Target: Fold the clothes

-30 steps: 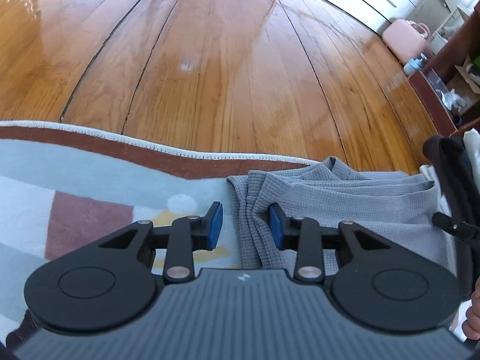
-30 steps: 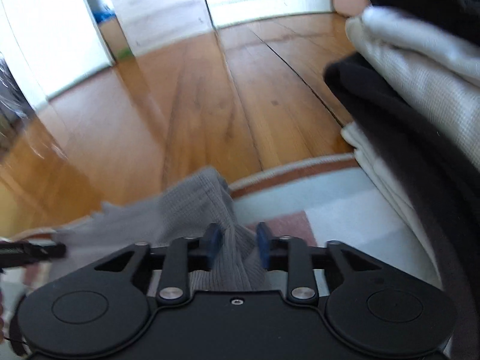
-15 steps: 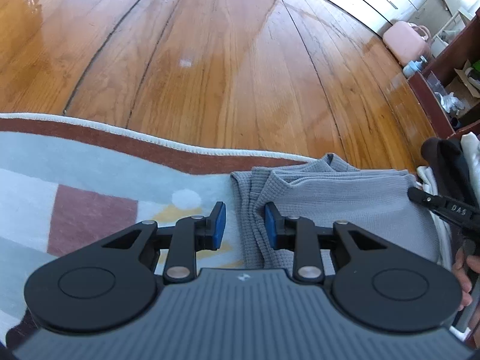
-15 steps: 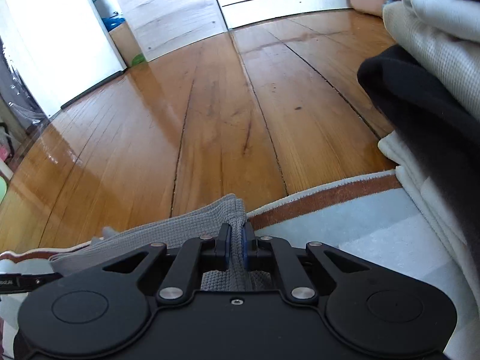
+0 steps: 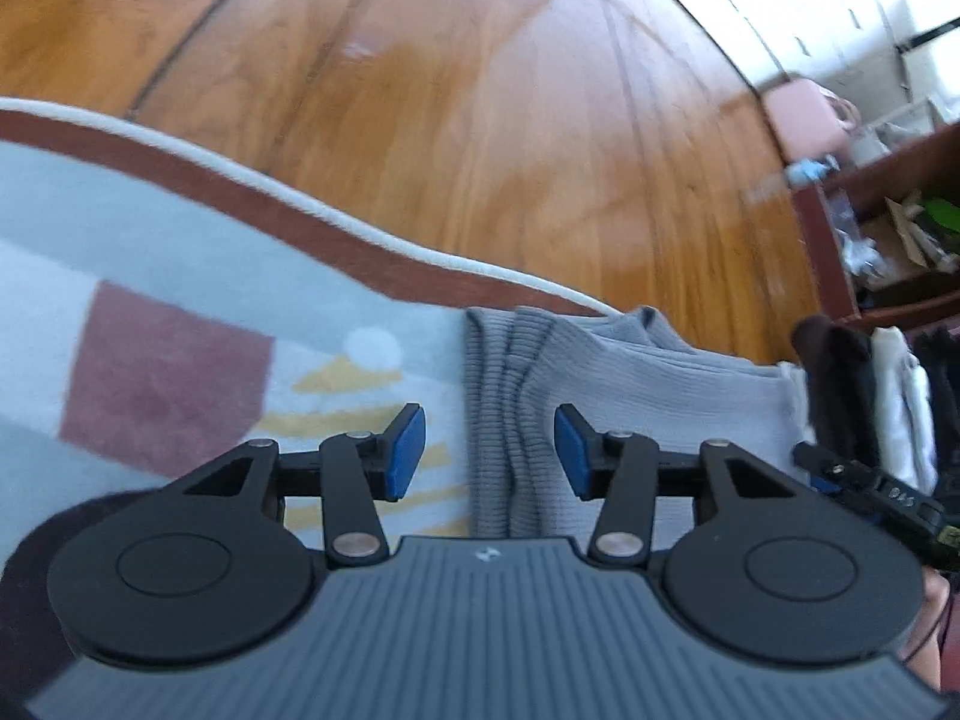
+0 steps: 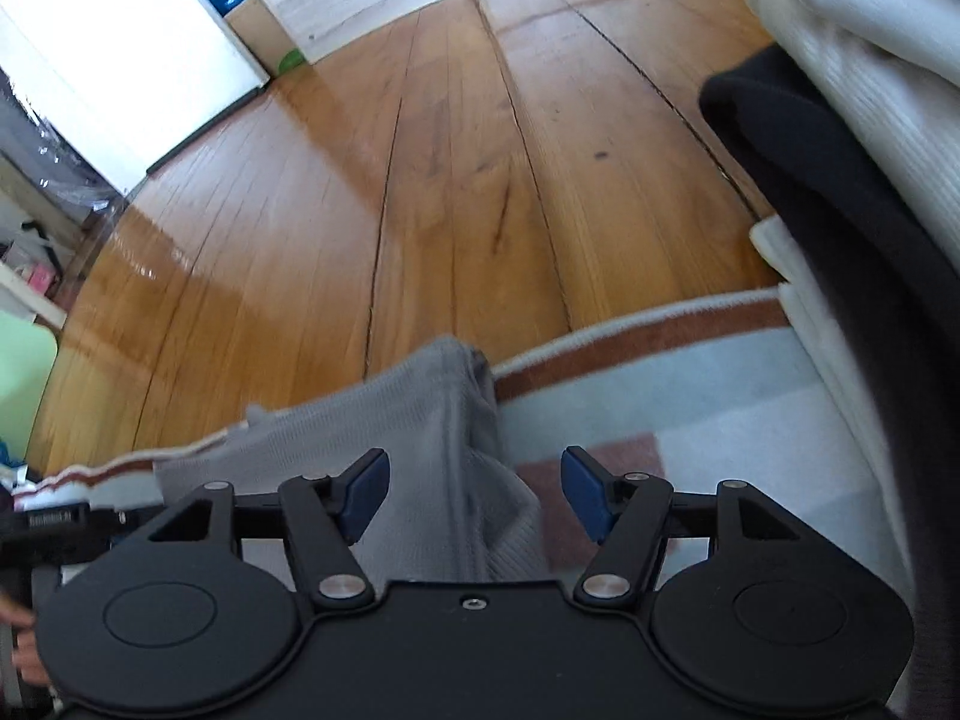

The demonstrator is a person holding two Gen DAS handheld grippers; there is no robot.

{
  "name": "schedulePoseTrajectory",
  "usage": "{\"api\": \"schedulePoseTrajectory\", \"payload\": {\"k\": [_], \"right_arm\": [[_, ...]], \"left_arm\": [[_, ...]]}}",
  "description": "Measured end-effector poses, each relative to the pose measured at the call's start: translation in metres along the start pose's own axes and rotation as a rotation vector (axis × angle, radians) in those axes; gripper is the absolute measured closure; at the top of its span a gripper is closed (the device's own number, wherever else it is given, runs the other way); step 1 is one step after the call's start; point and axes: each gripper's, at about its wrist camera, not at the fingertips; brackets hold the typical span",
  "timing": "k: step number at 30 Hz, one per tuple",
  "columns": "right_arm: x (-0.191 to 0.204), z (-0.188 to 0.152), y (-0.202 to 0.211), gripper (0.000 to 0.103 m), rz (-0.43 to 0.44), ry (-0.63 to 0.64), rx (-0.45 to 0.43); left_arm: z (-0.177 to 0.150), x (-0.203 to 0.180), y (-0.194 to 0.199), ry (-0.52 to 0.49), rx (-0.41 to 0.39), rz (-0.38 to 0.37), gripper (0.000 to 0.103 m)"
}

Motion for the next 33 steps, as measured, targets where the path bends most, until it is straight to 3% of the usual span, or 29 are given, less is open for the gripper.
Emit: {"api": "schedulePoseTrajectory", "payload": {"k": [3,7,8,10,12,13,14,15,17,18,20,23,26,29,32,33], "right_arm": [[-0.012,-0.004,-0.001,0.032,0.034,-0.025,0.046],[-0.027,-0.007,-0.011,0.018,0.084,-0.074,0.081],[-0.029,-0.006,-0.014,0.012,0.109,-0.082,0.083],[-0.029,-0.003,-0.018,0.011,0.14,-0.069,0.071],[-0.023,-0.001,-0.023,0.011,0.151,-0.032,0.069],[-0.018,0.0,-0.027,0.012,0.156,0.006,0.075],[-0.012,0.002,-0.031,0.021,0.16,0.044,0.082],[-0.004,0.001,-0.036,0.043,0.175,0.095,0.095],[0.014,0.0,-0.043,0.049,0.178,0.17,0.106],[0.025,-0.002,-0.043,0.059,0.164,0.235,0.097],[0.036,-0.007,-0.035,0.066,0.164,0.304,0.08],[0.037,-0.012,-0.025,0.067,0.17,0.301,0.061],[0.028,-0.009,-0.03,0.057,0.168,0.223,0.084],[0.028,-0.011,-0.04,0.027,0.174,0.187,0.097],[0.033,-0.015,-0.05,0.024,0.181,0.181,0.097],[0.035,-0.016,-0.053,0.03,0.184,0.18,0.097]], "left_arm": [[0.002,-0.004,-0.009,-0.029,-0.013,-0.048,0.051],[0.004,-0.004,-0.022,-0.023,-0.059,-0.139,0.036],[0.006,-0.003,-0.024,-0.004,-0.062,-0.165,0.035],[0.008,0.0,-0.028,0.015,-0.065,-0.207,0.037],[0.011,-0.003,-0.034,-0.03,-0.043,-0.201,0.057],[0.011,-0.005,-0.036,-0.054,-0.034,-0.197,0.078],[0.01,-0.008,-0.036,-0.087,-0.042,-0.188,0.078],[0.009,-0.012,-0.035,-0.12,-0.05,-0.178,0.078],[0.006,-0.021,-0.031,-0.19,-0.066,-0.187,0.078],[0.004,-0.027,-0.028,-0.223,-0.073,-0.205,0.078],[0.001,-0.035,-0.024,-0.241,-0.063,-0.262,0.078],[-0.004,-0.048,-0.024,-0.288,-0.063,-0.247,0.077],[-0.004,-0.054,-0.031,-0.311,-0.051,-0.196,0.075],[-0.011,-0.062,-0.036,-0.396,-0.022,-0.069,0.074],[-0.016,-0.07,-0.035,-0.46,-0.023,-0.071,0.08],[-0.016,-0.07,-0.034,-0.459,-0.03,-0.085,0.083]]}}
Point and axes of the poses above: each gripper's, at about its wrist camera, not at the fingertips, and y roughly against the way its jaws point, x to its left, z to its top, and after that the axes turned 5 degrees about z, right-handed
